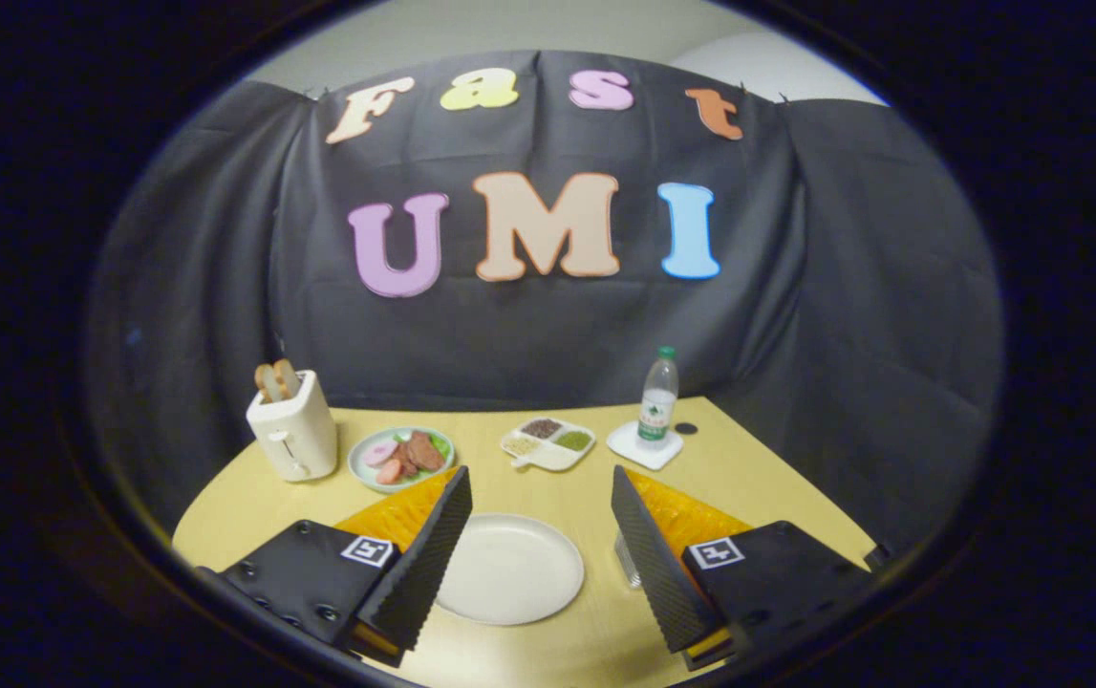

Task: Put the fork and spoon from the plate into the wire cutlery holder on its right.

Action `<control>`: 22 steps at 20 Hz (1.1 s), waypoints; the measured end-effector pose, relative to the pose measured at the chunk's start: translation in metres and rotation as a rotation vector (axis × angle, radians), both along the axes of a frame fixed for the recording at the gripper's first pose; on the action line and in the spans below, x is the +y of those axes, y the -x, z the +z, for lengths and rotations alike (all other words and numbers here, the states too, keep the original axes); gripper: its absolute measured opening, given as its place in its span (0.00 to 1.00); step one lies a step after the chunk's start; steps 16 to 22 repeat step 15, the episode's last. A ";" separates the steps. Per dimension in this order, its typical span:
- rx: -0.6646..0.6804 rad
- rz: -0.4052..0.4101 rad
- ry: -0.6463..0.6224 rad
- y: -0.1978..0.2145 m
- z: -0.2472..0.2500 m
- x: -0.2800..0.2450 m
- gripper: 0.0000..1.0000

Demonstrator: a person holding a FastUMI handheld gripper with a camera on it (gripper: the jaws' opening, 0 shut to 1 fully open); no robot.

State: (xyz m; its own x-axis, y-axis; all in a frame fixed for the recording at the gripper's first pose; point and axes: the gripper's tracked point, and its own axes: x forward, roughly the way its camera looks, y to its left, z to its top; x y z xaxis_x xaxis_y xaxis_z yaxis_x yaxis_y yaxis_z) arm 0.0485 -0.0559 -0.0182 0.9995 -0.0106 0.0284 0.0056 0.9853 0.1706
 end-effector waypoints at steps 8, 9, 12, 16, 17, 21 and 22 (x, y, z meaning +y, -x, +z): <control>-0.155 0.013 -0.058 0.019 0.036 0.004 0.96; -0.153 0.008 -0.059 0.020 0.036 0.002 0.96; -0.144 -0.011 -0.053 0.024 0.032 -0.003 0.96; -0.136 -0.013 -0.050 0.026 0.029 -0.003 0.96; -0.136 -0.013 -0.050 0.026 0.029 -0.003 0.96; -0.136 -0.013 -0.050 0.026 0.029 -0.003 0.96; -0.136 -0.013 -0.050 0.026 0.029 -0.003 0.96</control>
